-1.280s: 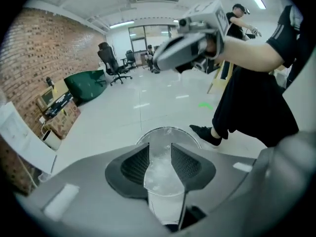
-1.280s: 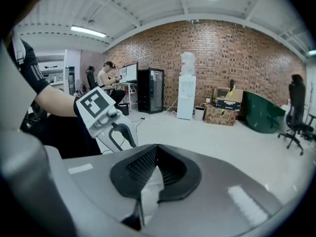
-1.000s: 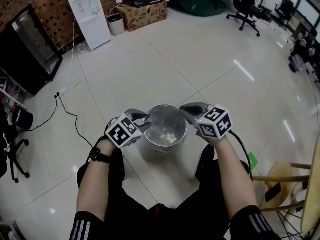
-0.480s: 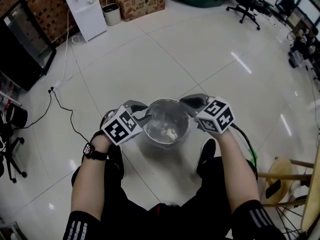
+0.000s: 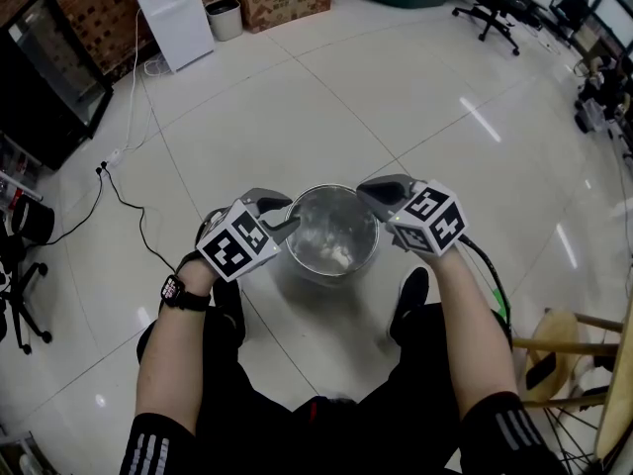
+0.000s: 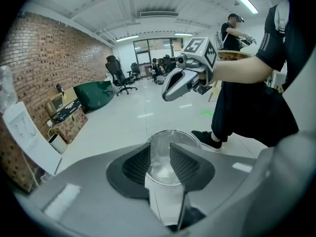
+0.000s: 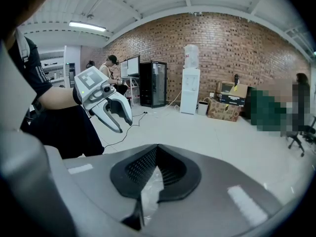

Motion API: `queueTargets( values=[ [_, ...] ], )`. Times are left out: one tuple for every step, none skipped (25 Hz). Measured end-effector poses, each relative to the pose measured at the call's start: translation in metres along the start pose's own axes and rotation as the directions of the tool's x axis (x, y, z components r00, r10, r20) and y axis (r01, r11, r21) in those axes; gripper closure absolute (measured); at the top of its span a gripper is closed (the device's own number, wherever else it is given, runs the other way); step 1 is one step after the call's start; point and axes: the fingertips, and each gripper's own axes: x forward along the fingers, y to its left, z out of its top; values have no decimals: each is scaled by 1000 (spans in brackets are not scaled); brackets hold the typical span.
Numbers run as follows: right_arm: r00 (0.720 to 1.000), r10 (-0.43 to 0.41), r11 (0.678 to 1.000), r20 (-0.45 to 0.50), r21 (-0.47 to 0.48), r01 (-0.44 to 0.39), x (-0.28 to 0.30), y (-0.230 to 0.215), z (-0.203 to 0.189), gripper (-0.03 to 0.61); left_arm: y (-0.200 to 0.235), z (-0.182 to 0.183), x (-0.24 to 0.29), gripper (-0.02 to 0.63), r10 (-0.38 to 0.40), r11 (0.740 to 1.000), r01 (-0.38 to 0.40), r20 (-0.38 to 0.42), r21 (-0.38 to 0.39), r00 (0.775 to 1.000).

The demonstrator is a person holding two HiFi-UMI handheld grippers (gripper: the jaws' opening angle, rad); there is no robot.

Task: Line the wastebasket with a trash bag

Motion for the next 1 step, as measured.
queueTargets(
  values=[
    [1000,-2,1000,-2,-2,2,0,1,-1,572,-2,0,0,495,-3,1000,3,0,2,1000]
  ],
)
